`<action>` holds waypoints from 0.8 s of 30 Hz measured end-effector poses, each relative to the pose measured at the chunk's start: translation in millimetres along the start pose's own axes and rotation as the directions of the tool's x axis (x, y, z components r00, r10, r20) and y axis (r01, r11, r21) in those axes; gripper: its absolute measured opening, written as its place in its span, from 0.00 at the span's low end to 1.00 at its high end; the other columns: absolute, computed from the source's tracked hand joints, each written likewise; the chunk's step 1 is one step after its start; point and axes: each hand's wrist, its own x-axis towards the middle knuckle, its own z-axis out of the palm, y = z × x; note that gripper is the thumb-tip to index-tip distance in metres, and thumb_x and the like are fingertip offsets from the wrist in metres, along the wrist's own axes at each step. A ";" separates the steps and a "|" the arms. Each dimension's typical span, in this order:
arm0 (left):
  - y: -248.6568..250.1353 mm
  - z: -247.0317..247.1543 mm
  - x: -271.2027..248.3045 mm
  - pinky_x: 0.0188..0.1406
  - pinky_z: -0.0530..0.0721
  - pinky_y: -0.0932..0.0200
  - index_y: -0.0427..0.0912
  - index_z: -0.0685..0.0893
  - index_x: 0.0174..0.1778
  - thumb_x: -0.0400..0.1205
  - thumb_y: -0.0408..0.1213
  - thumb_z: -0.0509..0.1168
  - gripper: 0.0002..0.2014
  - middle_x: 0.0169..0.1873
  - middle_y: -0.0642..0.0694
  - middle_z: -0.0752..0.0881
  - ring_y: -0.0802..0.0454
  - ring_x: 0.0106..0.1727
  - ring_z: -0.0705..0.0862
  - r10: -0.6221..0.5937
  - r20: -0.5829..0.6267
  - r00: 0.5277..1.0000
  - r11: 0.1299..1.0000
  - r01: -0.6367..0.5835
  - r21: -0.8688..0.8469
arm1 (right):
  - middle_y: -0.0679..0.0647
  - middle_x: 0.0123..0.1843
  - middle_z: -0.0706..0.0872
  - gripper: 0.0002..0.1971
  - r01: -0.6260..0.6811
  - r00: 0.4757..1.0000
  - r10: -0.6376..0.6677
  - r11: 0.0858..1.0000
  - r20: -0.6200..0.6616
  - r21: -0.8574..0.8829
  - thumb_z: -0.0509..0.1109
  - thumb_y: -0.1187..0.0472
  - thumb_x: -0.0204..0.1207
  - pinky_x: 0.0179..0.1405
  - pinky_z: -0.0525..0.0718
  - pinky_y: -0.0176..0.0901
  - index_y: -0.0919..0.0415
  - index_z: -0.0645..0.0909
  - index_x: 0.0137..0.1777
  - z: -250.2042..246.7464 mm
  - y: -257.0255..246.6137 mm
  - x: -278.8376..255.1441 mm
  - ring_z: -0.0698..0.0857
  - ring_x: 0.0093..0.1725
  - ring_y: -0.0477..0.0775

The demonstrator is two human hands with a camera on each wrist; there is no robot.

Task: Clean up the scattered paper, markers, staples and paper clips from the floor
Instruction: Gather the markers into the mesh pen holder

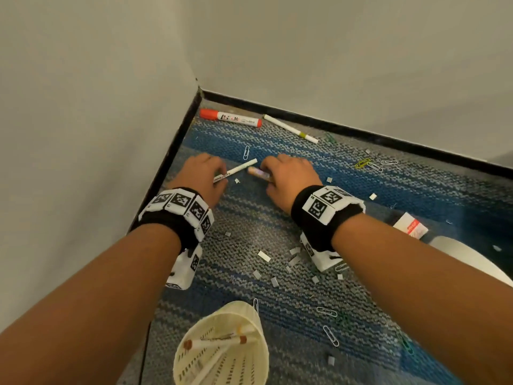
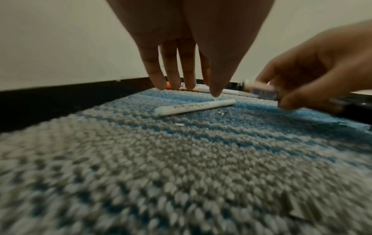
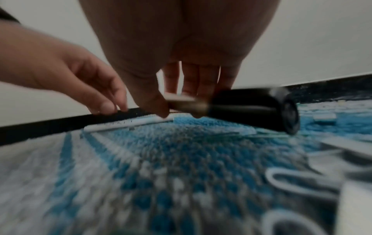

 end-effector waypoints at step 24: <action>51.5 -137.1 -138.5 0.38 0.86 0.52 0.65 0.62 0.57 0.68 0.31 0.70 0.32 0.37 0.38 0.87 0.45 0.32 0.89 0.107 -0.154 0.982 0.752 -0.182 -0.634 | 0.42 0.51 0.70 0.22 0.571 0.819 -0.305 0.516 -0.486 0.638 0.66 0.61 0.76 0.60 0.77 0.59 0.45 0.61 0.65 -56.6 -80.2 -148.7 0.79 0.55 0.55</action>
